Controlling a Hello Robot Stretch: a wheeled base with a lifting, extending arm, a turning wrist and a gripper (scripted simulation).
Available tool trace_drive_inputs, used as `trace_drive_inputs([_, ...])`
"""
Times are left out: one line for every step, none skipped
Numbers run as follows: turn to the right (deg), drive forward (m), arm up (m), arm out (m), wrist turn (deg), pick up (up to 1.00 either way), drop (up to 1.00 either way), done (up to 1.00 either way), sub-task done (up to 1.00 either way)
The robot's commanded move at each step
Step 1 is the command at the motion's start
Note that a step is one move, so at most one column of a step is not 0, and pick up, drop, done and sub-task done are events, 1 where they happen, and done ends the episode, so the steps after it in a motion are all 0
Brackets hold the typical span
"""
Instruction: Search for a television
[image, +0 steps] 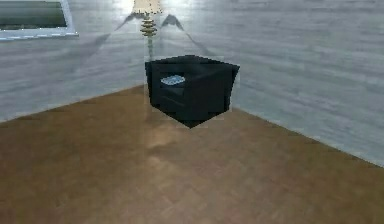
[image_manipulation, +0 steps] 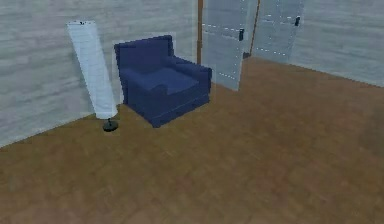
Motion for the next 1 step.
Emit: trace_drive_inputs([0.0, 0.4, 0.0, 0.0, 0.0, 0.0, 0.0, 0.0, 0.0])
